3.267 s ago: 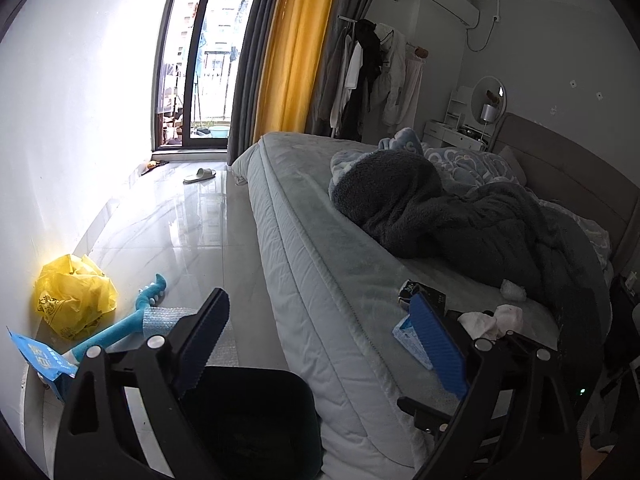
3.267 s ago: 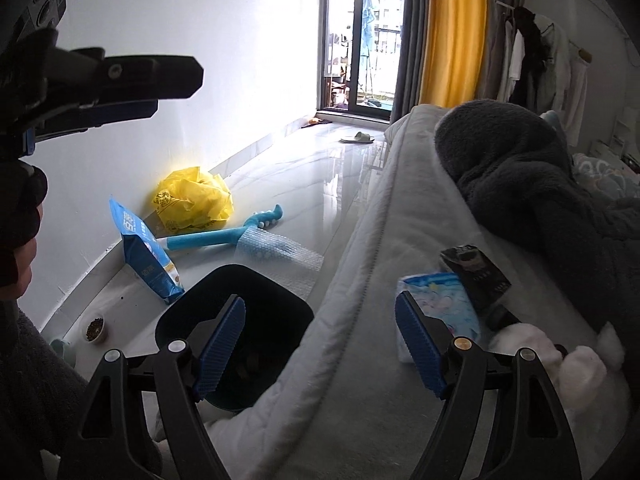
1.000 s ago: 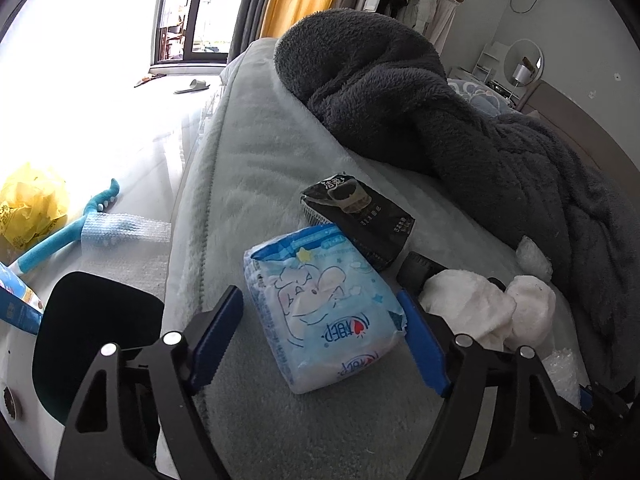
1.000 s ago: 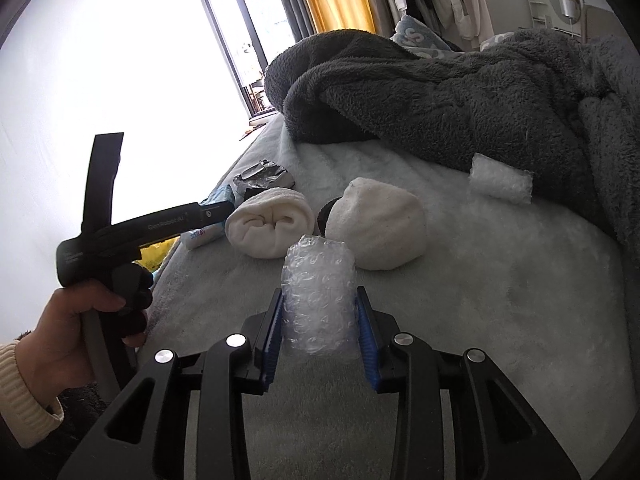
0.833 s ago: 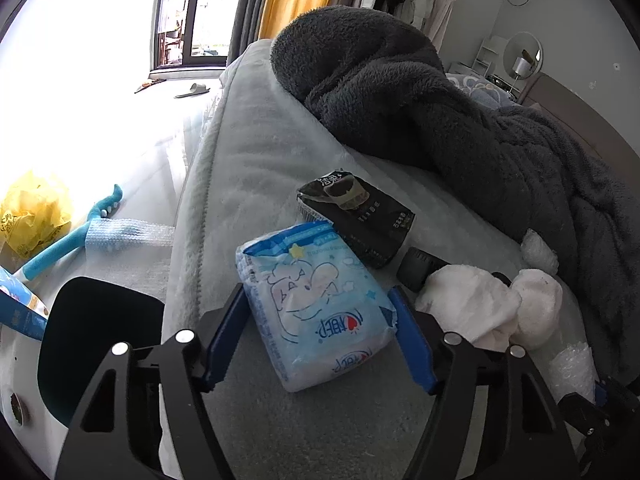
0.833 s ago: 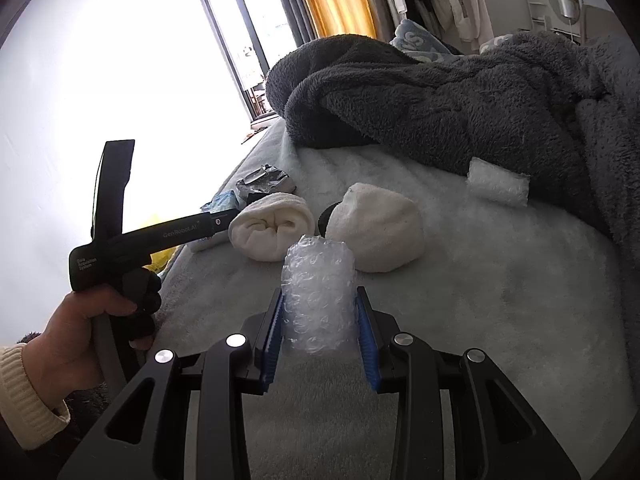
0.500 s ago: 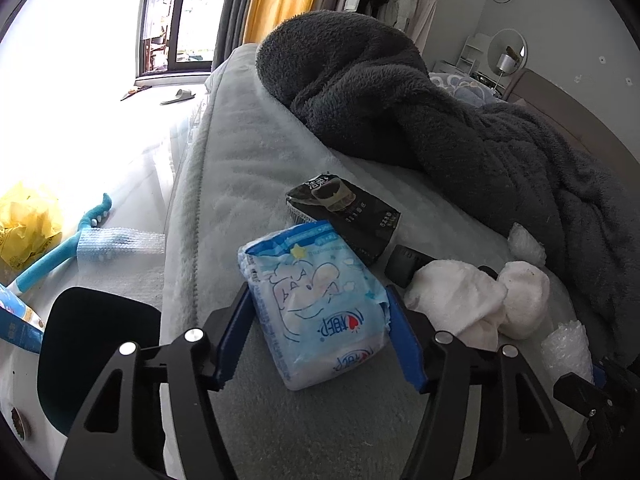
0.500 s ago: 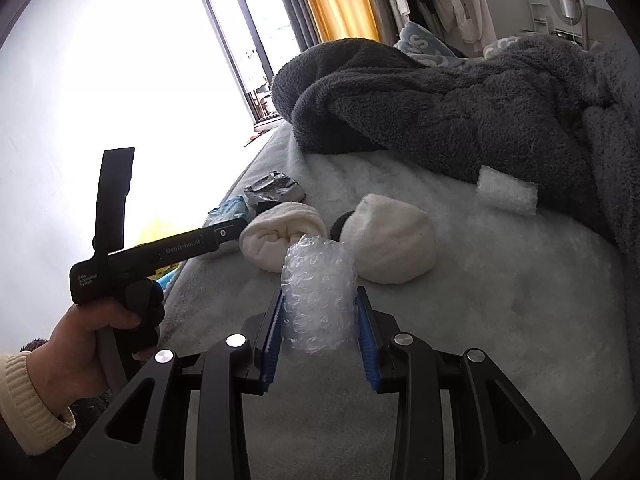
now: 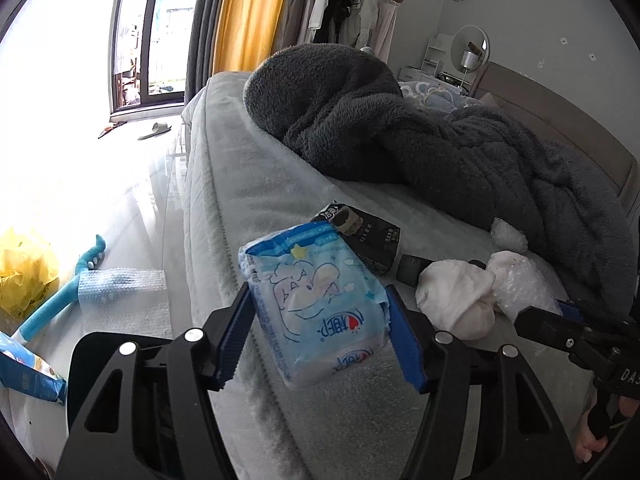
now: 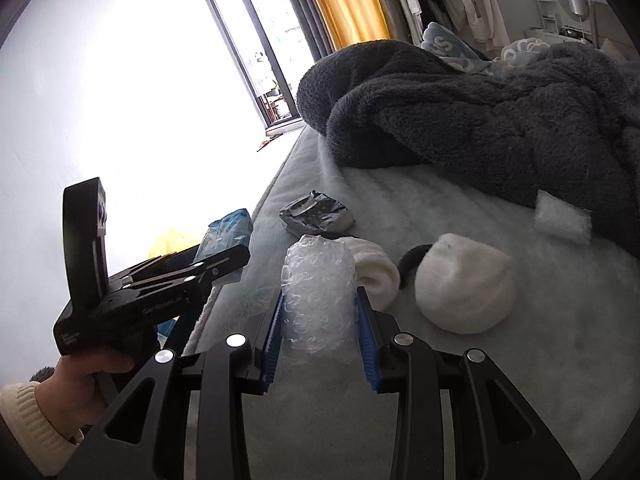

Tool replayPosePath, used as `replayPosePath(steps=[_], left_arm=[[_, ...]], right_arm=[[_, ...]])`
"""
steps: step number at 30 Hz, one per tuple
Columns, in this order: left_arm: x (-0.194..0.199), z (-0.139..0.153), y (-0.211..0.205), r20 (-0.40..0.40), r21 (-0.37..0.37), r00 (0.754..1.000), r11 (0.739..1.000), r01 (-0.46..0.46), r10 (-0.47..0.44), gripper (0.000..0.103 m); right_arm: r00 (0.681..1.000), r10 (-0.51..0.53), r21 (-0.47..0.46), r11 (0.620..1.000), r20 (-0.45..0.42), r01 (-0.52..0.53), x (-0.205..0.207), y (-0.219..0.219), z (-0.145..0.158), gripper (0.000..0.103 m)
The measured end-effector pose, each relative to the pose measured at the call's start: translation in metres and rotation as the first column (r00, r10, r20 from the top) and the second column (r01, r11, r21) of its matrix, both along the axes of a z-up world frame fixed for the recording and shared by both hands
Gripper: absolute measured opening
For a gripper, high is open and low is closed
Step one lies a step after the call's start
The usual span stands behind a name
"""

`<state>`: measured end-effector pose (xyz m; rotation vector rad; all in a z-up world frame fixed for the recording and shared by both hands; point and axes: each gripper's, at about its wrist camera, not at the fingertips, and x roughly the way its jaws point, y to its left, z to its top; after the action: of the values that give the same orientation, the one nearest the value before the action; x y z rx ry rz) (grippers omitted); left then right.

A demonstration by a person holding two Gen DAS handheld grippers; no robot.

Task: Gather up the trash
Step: 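Carry both items over the bin and open the left tool to drop the wipes pack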

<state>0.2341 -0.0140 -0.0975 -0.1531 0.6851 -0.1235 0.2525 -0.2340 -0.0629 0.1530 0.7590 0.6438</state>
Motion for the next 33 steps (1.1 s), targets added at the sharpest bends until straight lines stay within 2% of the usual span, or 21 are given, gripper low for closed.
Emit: replayPosePath(steps=[10,18,26,33], left_arm=[[-0.012,0.008,0.043,0.033,0.001,0.999,1.0,-0.002,0.002,0.067],[-0.021,-0.001,0.083,0.009,0.044,0.999,0.998,-0.033,0.033,0.067],[-0.021,-0.032,0.119,-0.122,0.099,0.989,0.993,-0.065,0.077,0.067],[-0.025,-0.069,0.155,-0.295,0.117,0.949,0.99,-0.079,0.11,0.067]], right_arm=[[1.0,0.025,0.015,1.0,0.007,-0.025,0.01,0.057,0.012,0.035],[0.997,0.082,0.017,0.996,0.015,-0.082,0.013,0.111,0.018,0.035],[0.99,0.142,0.004,0.99,0.004,-0.142,0.013,0.162,0.015,0.035],[0.981,0.193,-0.006,0.981,-0.007,-0.193,0.01,0.203,0.011,0.035]])
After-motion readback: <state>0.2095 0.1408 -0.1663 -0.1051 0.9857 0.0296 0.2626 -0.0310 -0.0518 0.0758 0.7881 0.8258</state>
